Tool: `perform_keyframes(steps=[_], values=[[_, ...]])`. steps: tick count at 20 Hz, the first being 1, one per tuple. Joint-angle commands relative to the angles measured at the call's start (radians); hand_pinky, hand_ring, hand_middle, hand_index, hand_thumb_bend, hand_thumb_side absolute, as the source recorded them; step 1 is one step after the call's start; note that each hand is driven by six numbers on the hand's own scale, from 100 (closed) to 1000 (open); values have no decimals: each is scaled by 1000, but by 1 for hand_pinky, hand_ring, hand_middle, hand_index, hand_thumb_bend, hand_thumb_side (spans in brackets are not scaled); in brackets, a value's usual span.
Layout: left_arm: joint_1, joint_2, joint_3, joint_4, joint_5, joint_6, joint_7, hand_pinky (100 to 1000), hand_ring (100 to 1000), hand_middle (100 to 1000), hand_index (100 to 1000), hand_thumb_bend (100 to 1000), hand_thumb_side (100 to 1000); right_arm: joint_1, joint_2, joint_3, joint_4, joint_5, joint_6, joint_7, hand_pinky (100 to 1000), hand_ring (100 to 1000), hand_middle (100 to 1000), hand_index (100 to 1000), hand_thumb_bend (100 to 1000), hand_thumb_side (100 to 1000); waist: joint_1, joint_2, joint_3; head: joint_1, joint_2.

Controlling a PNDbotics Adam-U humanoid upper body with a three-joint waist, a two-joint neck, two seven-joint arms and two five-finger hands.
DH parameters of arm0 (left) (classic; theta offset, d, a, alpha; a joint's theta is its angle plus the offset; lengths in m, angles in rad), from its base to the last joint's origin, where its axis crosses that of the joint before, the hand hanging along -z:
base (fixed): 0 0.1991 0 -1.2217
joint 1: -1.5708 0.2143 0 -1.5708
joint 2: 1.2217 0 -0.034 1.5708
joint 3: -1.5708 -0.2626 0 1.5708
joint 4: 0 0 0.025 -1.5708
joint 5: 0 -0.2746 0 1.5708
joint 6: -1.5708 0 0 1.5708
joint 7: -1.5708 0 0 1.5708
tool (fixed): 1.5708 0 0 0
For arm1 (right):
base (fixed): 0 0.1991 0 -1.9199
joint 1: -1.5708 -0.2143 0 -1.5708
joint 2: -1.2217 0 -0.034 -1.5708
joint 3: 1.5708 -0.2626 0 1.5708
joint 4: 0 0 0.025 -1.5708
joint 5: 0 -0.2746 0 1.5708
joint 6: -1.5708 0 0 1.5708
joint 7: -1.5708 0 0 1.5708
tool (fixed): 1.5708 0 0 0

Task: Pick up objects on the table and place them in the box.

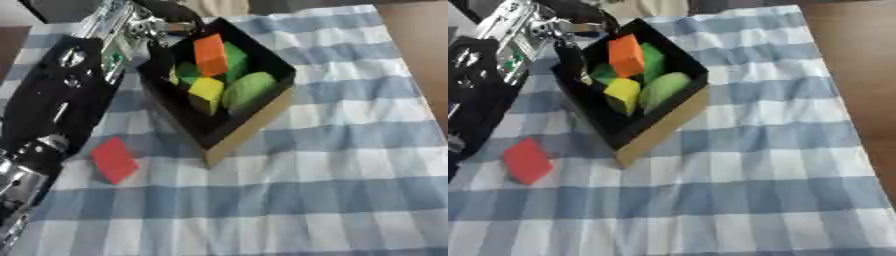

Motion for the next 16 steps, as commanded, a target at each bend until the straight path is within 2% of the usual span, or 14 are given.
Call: perform_keyframes(steps=[1,4,7,12,16], values=[[-10,41,2,-51,26,-1,7,890,902,837,896,579,100,2,-27,-6,-20,-10,-70,62,1000,1000,356,1000,100,523,4,-39,0,-6,-4],[15,99,-7,-141,78,10,19,868,882,815,880,532,100,5,-31,-9,-20,-11,-74,59,1000,1000,356,1000,100,523,7,-41,5,-17,10],[52,188,-25,-260,153,30,19,859,873,804,871,535,100,8,-34,-13,-20,-7,-77,55,1000,1000,354,1000,100,523,11,-41,13,-31,20],[146,361,-59,-467,285,109,26,853,869,800,870,563,137,10,-38,-16,-20,3,-81,49,1000,1000,354,1000,100,523,16,-41,30,-50,29],[225,455,-70,-573,376,169,32,853,866,796,871,562,175,10,-42,-14,-20,1,-82,47,1000,1000,355,1000,100,523,14,-43,37,-54,31]])
